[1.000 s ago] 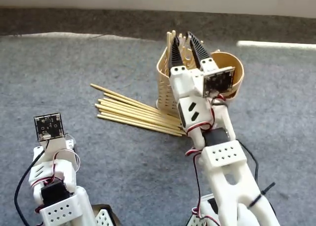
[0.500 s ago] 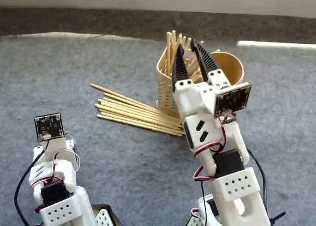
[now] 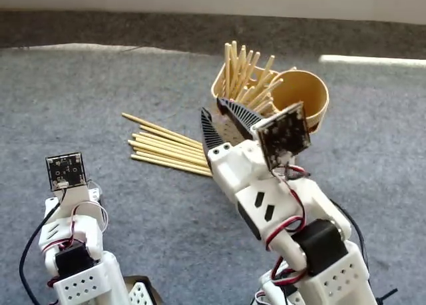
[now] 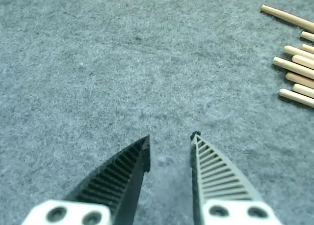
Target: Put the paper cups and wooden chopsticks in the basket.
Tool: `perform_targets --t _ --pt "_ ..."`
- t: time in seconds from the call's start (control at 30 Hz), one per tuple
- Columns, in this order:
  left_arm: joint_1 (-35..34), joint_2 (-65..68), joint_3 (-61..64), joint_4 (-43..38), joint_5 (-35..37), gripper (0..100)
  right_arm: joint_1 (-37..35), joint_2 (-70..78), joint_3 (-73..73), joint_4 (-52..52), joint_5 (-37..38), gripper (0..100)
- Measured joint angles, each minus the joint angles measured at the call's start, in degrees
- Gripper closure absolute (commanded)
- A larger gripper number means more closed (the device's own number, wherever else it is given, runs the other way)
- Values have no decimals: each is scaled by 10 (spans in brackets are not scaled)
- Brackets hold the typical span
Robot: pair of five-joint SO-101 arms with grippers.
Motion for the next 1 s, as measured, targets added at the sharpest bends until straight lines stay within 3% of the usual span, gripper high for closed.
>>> perform_targets --t 0.47,0.63,1.0 --pt "0 0 0 0 0 860 -37 207 -4 50 0 890" --pt "0 0 0 0 0 860 -69 288 -4 50 40 890" --pt "0 0 0 0 0 860 -89 531 -114 35 48 890"
